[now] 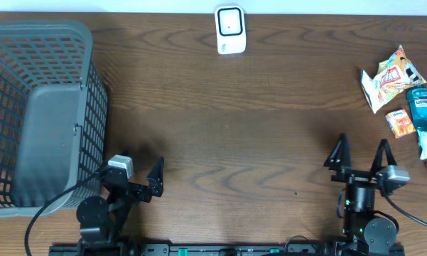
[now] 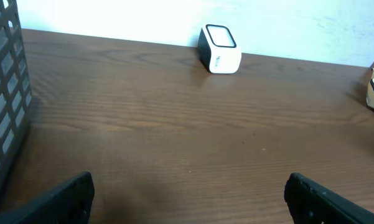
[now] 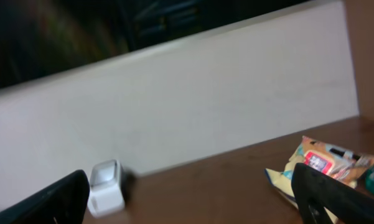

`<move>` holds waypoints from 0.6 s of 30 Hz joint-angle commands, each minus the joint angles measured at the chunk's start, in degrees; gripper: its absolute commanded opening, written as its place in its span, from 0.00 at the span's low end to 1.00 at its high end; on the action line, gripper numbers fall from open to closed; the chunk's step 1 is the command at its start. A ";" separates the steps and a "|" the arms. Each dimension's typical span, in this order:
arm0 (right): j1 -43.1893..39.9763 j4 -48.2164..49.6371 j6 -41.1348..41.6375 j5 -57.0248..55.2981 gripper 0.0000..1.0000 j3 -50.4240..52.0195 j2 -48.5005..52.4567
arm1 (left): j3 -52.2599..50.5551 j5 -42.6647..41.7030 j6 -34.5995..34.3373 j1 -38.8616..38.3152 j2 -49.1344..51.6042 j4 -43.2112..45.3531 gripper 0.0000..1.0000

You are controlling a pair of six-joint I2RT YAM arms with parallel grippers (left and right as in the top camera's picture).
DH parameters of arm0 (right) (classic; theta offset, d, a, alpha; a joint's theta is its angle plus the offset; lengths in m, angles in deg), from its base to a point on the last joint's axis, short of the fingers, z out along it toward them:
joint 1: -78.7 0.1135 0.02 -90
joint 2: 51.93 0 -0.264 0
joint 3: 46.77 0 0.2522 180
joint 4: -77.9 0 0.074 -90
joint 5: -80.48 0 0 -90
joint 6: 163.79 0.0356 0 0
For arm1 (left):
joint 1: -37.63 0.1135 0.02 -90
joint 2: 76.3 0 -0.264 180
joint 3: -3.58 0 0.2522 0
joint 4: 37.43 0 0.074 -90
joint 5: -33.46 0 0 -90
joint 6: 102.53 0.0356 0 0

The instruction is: Scan the item barcode

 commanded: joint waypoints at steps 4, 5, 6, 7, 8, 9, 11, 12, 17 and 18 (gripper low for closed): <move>-0.50 -9.20 -20.85 7.10 0.99 0.07 -0.39 | -1.14 0.11 -0.33 0.24 -0.09 -0.68 0.98; -0.50 -11.08 -21.40 7.08 0.99 0.07 -0.39 | -1.14 0.11 -0.33 0.24 -0.09 -0.68 0.98; -0.50 -12.90 -21.38 6.97 0.99 0.07 -0.39 | -1.14 0.11 -0.33 0.24 -0.09 -0.68 0.98; -0.50 -14.38 -21.38 6.86 0.99 0.07 -0.39 | -1.14 0.11 -0.33 0.24 -0.09 -0.68 0.98; -0.50 -15.93 -21.38 6.86 0.99 0.07 -0.39 | -1.14 0.11 -0.33 0.24 -0.09 -0.68 0.98; -0.50 -16.85 -21.35 6.75 0.99 0.07 -0.39 | -1.14 0.11 -0.33 0.24 -0.09 -0.68 0.98; -0.50 -16.74 -20.94 6.62 0.99 0.07 -0.39 | -1.14 0.11 -0.33 0.24 -0.09 -0.68 0.98; -0.50 -16.76 -20.98 6.03 0.99 0.07 -0.39 | -1.14 0.11 -0.33 0.24 -0.09 -0.68 0.98; -0.46 -17.00 -20.94 4.85 0.99 0.07 -0.39 | -1.14 0.11 -0.33 0.24 -0.09 -0.68 0.98; -0.46 -17.03 -20.96 4.57 0.99 0.07 -0.39 | -1.14 0.11 -0.33 0.24 -0.09 -0.68 0.98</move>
